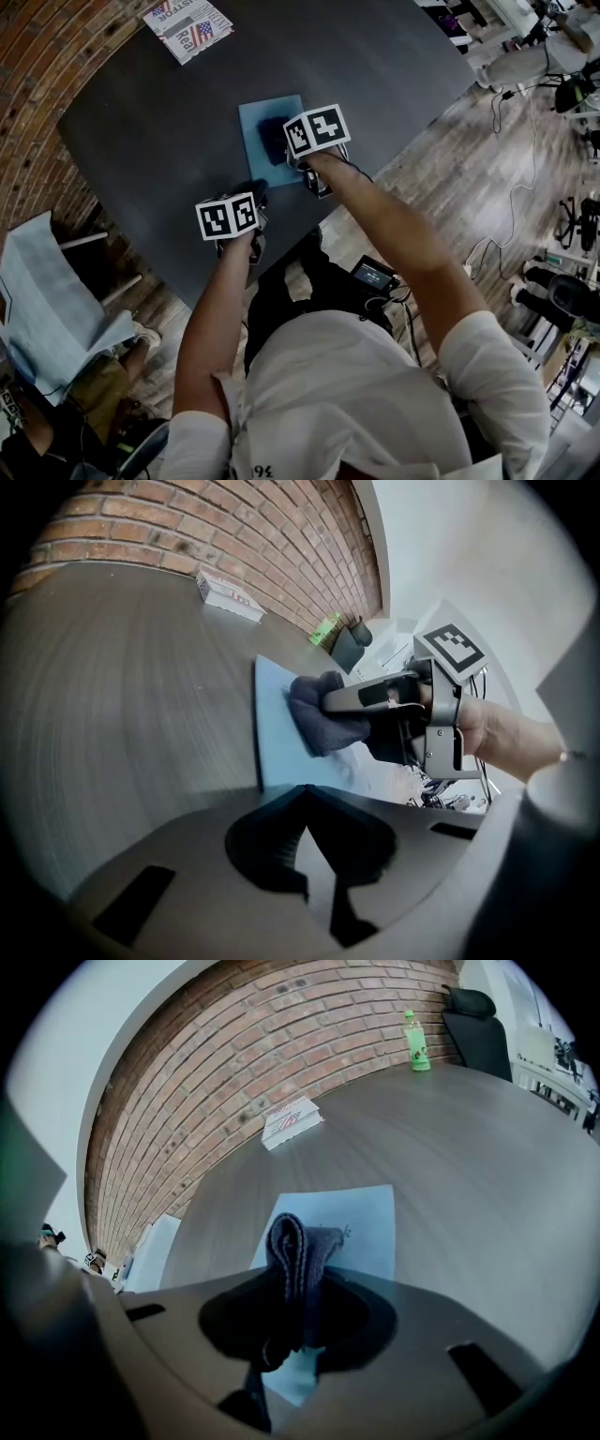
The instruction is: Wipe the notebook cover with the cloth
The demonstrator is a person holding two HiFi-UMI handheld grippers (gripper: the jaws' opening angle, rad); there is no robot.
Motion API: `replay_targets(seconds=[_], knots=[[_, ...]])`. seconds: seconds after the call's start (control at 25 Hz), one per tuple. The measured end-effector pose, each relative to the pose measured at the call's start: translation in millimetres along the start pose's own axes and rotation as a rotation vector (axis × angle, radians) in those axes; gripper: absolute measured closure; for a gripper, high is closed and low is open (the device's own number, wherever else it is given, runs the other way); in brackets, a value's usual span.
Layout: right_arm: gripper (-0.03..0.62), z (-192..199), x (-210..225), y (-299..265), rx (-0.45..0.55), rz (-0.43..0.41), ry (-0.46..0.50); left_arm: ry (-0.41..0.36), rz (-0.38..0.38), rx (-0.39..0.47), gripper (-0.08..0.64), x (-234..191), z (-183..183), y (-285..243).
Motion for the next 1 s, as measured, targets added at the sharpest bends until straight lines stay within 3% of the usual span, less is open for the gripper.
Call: replay_targets(seconds=[1.0], knots=[[0.485,9.7,73.4,38.8,0.037,0.165,-0.008,-0.023,-0.028,0.007,0.552,1.2,-0.9,1.1]])
Point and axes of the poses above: the fingertips, and each gripper's own axes: y backward along the fingers, x to its right, z out of its underside, the point moved 2 cm from there along y, backward along the fingers, and after that the axes turned 9 degrees about z, right-handed, at the moved point
